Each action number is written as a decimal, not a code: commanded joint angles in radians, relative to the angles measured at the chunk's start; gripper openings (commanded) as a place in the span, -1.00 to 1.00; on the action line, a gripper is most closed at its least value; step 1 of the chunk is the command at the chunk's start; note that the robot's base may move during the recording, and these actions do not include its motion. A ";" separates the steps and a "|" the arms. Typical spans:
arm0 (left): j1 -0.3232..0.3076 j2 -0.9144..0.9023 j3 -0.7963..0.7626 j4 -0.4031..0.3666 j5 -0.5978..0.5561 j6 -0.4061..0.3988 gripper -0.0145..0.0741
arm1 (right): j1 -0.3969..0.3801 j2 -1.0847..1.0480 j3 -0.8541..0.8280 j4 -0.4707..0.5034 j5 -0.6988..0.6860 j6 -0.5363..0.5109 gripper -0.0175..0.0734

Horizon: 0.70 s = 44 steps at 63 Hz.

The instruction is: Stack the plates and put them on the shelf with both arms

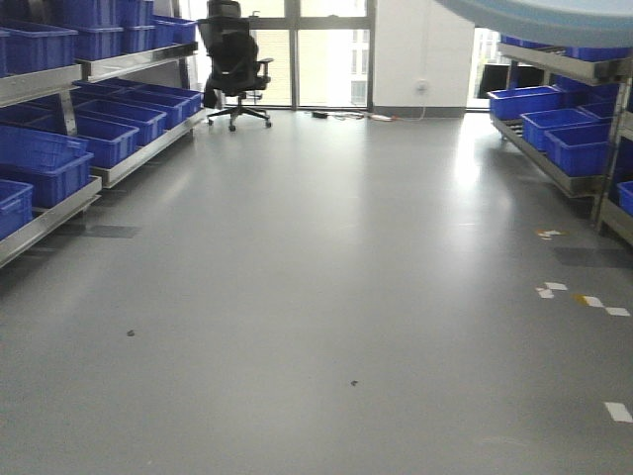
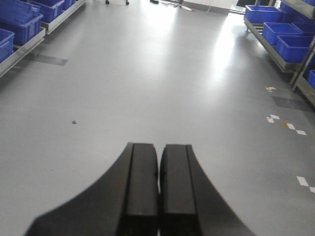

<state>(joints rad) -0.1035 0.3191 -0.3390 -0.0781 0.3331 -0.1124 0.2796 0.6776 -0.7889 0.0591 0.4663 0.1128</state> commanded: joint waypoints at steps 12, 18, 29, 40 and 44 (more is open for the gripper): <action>0.000 0.008 -0.031 -0.004 -0.091 -0.009 -0.47 | -0.007 -0.005 -0.029 0.004 -0.098 -0.003 -0.51; 0.000 0.008 -0.031 -0.004 -0.091 -0.009 -0.47 | -0.007 -0.005 -0.029 0.004 -0.098 -0.003 -0.51; 0.000 0.008 -0.031 -0.004 -0.091 -0.009 -0.47 | -0.007 -0.005 -0.029 0.004 -0.098 -0.003 -0.51; 0.000 0.008 -0.031 -0.004 -0.091 -0.009 -0.47 | -0.007 -0.005 -0.029 0.004 -0.098 -0.003 -0.51; 0.000 0.008 -0.031 -0.004 -0.091 -0.009 -0.47 | -0.007 -0.005 -0.029 0.004 -0.098 -0.003 -0.51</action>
<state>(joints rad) -0.1035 0.3191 -0.3390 -0.0781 0.3331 -0.1124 0.2796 0.6776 -0.7889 0.0591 0.4663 0.1128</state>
